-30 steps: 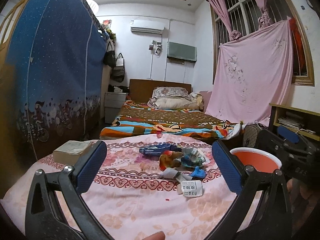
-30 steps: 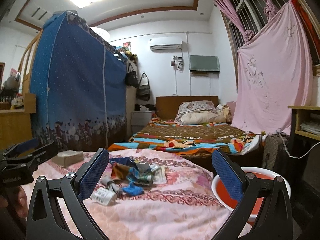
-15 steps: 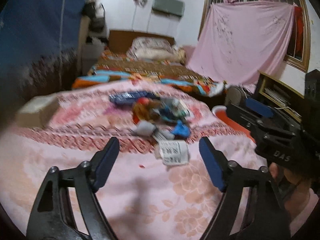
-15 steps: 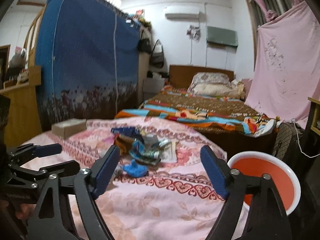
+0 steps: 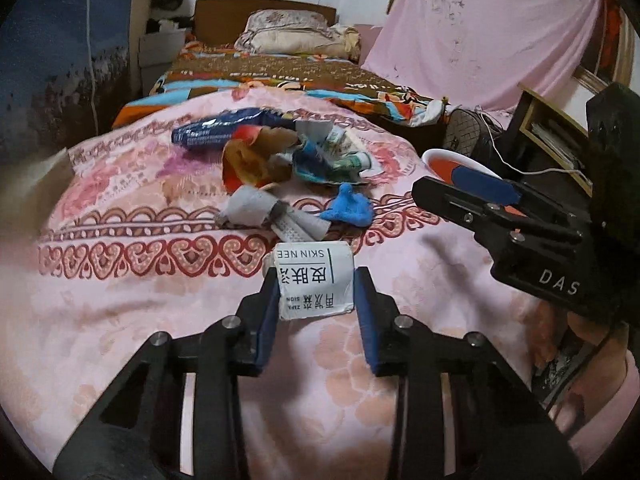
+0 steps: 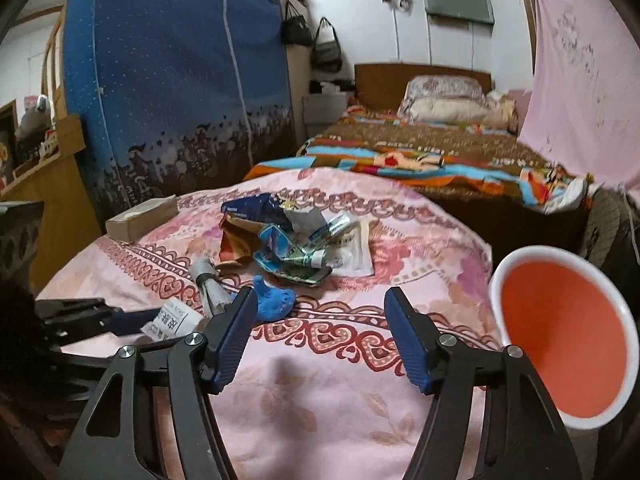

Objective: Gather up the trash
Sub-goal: 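Grasp the white label packet with the left tool while the right tool grasps the blue piece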

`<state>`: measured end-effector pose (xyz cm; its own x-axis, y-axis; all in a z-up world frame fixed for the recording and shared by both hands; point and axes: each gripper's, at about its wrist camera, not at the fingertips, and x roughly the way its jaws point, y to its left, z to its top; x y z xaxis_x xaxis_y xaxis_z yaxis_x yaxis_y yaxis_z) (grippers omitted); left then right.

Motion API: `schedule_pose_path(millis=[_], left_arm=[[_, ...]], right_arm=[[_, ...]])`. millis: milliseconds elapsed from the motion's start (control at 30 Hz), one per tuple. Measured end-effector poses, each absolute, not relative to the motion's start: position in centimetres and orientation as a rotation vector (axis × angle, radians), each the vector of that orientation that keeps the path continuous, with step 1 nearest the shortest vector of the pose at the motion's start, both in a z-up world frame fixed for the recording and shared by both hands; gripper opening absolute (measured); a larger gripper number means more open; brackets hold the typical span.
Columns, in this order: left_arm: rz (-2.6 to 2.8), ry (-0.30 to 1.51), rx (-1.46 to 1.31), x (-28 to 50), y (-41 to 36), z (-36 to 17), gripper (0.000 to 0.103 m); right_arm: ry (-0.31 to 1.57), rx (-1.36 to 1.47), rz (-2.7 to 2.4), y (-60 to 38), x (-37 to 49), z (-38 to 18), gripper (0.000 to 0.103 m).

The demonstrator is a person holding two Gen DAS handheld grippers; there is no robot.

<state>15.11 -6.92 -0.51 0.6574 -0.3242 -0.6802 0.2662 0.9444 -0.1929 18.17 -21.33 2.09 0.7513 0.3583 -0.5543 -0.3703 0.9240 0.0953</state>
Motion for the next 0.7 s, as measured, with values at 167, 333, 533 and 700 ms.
schedule_pose_path(millis=[167,333,533,700], left_arm=[[-0.309,0.743,-0.141,14.7,-5.4,-0.1,0.019],[-0.267,0.729,-0.163,14.7,-4.0,0.1,0.018],[-0.255,0.739,-0.186,15.0,-3.4,-0.1,0.018],[-0.252,0.74,-0.189,15.1,-3.4,-0.2,0.018]], right_arm=[[0.666,-0.027,0.441,-20.3,19.6,1.5,0.064],[0.755,-0.087,0.467,-18.2,21.2,0.4,0.057],[0.829,-0.079,0.555,-17.0,22.5,-0.3,0.056],[0.836,-0.088,0.583,-16.3,22.6,-0.4,0.051]])
